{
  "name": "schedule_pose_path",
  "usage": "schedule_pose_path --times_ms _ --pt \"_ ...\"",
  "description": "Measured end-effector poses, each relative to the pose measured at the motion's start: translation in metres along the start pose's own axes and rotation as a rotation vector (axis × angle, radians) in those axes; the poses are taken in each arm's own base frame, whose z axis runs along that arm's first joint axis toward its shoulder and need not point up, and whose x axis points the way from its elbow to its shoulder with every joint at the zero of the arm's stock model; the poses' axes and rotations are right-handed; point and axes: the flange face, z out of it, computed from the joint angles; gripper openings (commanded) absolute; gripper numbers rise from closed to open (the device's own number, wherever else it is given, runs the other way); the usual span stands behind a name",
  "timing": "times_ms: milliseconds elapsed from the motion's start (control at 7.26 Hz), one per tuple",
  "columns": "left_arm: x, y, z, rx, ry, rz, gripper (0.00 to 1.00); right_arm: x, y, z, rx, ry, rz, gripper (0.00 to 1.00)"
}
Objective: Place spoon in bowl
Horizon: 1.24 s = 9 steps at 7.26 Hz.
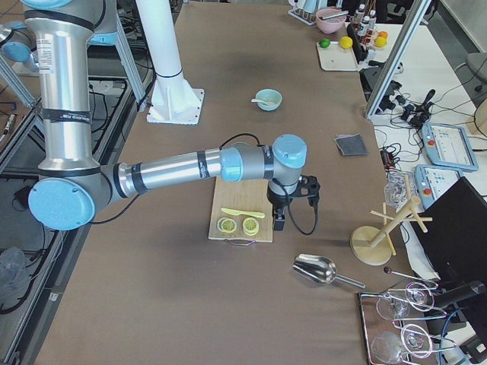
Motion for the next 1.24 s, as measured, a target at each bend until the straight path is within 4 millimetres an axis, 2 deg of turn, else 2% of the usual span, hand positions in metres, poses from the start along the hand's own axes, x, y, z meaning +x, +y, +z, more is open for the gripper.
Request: schedule_pose_path --times_ms 138,413,1239 --pt "-0.020 0.024 0.006 -0.027 0.017 -0.036 0.98 0.024 0.014 0.007 -0.013 -0.012 0.040 1.00" --pt "-0.035 0.042 0.007 -0.044 0.069 -0.081 0.98 0.038 0.021 0.012 -0.020 -0.017 0.049 1.00" --pt "-0.040 0.046 0.008 -0.049 0.079 -0.095 0.98 0.033 0.018 0.002 0.001 -0.023 0.005 1.00"
